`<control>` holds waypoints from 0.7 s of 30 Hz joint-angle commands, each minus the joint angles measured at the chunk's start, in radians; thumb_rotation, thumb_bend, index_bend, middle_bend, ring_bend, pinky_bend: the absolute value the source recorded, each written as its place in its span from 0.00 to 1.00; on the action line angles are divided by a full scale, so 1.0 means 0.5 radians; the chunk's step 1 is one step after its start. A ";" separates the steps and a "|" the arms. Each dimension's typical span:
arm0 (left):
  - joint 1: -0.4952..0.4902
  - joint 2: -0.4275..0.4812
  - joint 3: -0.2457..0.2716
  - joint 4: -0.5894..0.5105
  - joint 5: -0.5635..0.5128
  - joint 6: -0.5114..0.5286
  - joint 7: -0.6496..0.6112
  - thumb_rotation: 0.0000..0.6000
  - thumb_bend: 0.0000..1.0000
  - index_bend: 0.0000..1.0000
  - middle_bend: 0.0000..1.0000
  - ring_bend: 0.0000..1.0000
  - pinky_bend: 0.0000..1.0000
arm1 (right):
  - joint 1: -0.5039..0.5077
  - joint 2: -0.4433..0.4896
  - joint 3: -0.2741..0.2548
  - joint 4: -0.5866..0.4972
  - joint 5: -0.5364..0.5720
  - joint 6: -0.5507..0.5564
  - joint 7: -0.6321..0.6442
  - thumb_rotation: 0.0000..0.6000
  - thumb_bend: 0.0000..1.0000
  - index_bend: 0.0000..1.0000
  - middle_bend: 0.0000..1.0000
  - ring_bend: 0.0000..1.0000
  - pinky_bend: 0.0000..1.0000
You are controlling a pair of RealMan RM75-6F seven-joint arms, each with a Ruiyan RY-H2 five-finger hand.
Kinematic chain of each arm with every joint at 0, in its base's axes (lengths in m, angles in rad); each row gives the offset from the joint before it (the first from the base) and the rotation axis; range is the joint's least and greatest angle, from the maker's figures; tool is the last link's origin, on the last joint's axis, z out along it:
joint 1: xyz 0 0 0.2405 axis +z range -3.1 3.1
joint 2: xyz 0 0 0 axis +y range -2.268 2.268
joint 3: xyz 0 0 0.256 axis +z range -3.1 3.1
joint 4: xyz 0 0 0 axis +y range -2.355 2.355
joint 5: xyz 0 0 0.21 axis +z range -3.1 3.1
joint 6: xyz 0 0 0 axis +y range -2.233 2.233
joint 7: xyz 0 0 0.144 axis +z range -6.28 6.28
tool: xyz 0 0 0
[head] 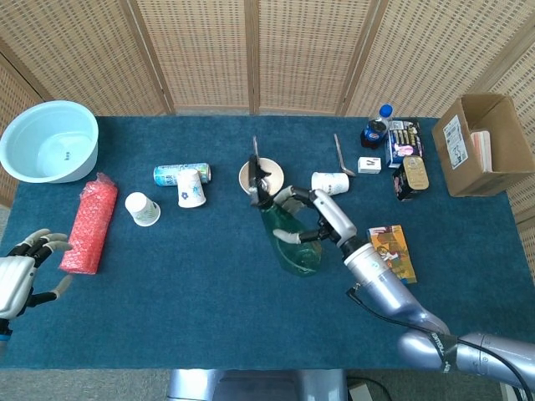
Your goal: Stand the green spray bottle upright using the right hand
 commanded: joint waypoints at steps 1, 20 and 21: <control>0.003 0.012 0.000 -0.013 -0.003 0.003 0.010 1.00 0.37 0.33 0.27 0.17 0.26 | -0.053 -0.112 0.052 0.180 -0.067 -0.031 0.250 1.00 0.26 0.62 0.56 0.43 0.55; 0.007 0.084 -0.005 -0.115 0.008 0.020 0.087 1.00 0.37 0.33 0.27 0.16 0.26 | -0.111 -0.542 -0.050 0.784 -0.374 0.296 0.441 1.00 0.24 0.61 0.56 0.42 0.54; 0.007 0.085 -0.005 -0.121 0.010 0.021 0.091 1.00 0.37 0.32 0.27 0.16 0.26 | -0.115 -0.566 -0.055 0.815 -0.382 0.317 0.450 1.00 0.24 0.61 0.56 0.42 0.54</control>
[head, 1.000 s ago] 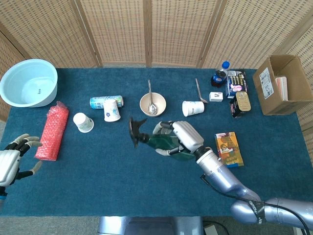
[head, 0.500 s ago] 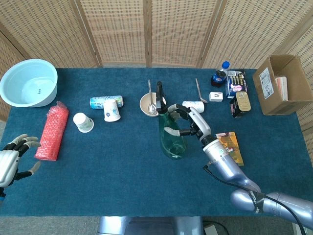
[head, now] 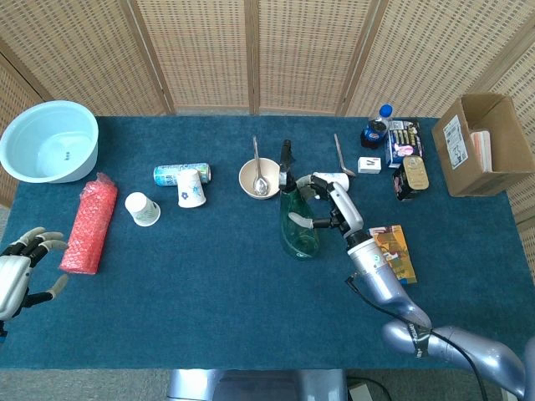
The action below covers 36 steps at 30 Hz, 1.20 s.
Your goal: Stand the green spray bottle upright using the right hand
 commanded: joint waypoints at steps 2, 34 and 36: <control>0.001 0.007 0.002 -0.017 0.006 0.002 0.013 1.00 0.37 0.32 0.27 0.16 0.26 | -0.024 -0.116 -0.021 0.147 -0.051 0.103 0.050 1.00 0.24 0.61 0.56 0.42 0.54; -0.003 0.022 0.006 -0.074 0.040 0.005 0.061 1.00 0.37 0.32 0.27 0.16 0.26 | -0.163 -0.322 -0.196 0.745 -0.293 0.469 0.353 1.00 0.22 0.58 0.54 0.38 0.47; -0.005 0.021 0.006 -0.071 0.041 0.004 0.058 1.00 0.37 0.32 0.27 0.16 0.26 | -0.170 -0.307 -0.206 0.730 -0.303 0.474 0.354 1.00 0.22 0.57 0.53 0.37 0.46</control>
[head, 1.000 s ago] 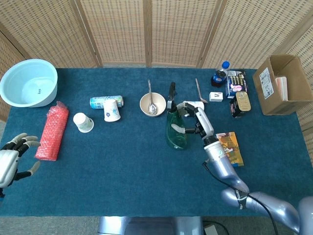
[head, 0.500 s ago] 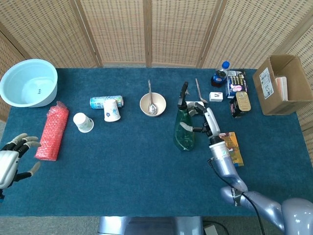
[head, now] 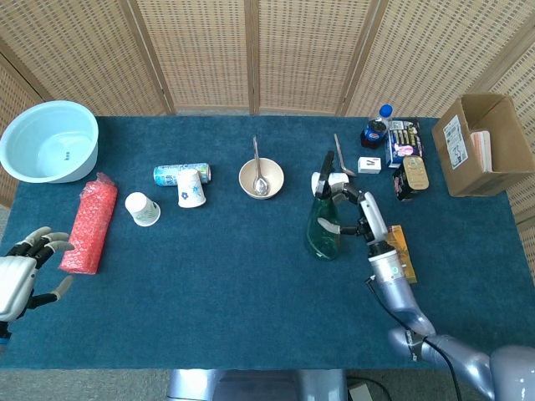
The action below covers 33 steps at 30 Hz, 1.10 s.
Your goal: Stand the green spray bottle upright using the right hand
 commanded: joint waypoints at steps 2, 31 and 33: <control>-0.004 -0.005 0.000 0.007 0.002 -0.006 -0.003 1.00 0.37 0.32 0.27 0.16 0.26 | -0.023 0.030 -0.023 -0.035 -0.023 0.026 -0.001 1.00 0.22 0.57 0.53 0.37 0.45; -0.025 -0.004 0.012 0.022 0.019 -0.038 -0.031 1.00 0.37 0.32 0.27 0.16 0.25 | -0.116 0.096 -0.086 -0.128 -0.077 0.144 -0.037 1.00 0.26 0.53 0.48 0.32 0.38; -0.024 -0.004 0.013 0.022 0.019 -0.038 -0.032 1.00 0.36 0.32 0.27 0.16 0.25 | -0.118 0.092 -0.090 -0.122 -0.080 0.143 -0.041 1.00 0.26 0.52 0.48 0.31 0.38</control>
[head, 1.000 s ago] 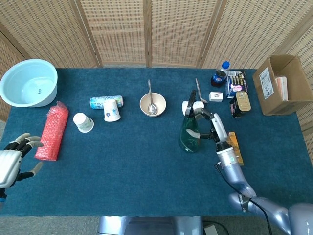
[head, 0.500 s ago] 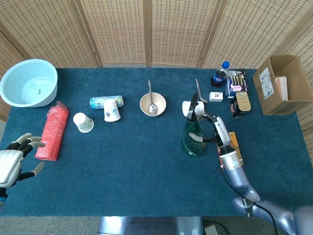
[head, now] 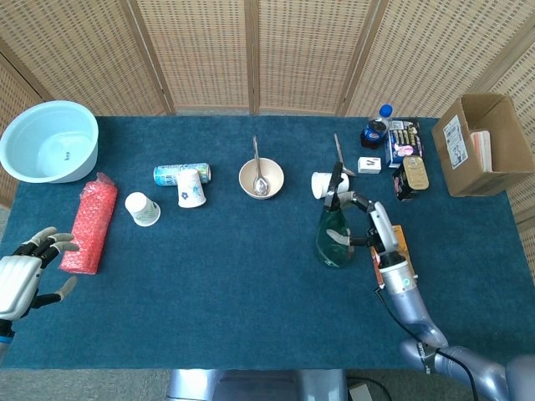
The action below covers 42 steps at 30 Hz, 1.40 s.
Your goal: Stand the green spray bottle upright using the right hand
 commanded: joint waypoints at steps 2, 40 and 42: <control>0.000 0.000 0.002 0.000 0.001 -0.001 -0.002 1.00 0.36 0.32 0.27 0.16 0.25 | 0.002 -0.003 -0.006 0.008 0.000 -0.012 -0.003 1.00 0.26 0.51 0.47 0.30 0.36; -0.023 -0.016 0.012 0.008 0.035 -0.017 -0.014 1.00 0.37 0.32 0.27 0.15 0.25 | -0.067 0.124 -0.091 -0.094 -0.086 0.062 -0.053 1.00 0.26 0.42 0.41 0.24 0.26; -0.023 -0.016 0.014 0.008 0.036 -0.017 -0.017 1.00 0.36 0.32 0.27 0.15 0.25 | -0.066 0.121 -0.086 -0.095 -0.082 0.063 -0.073 1.00 0.26 0.41 0.41 0.24 0.26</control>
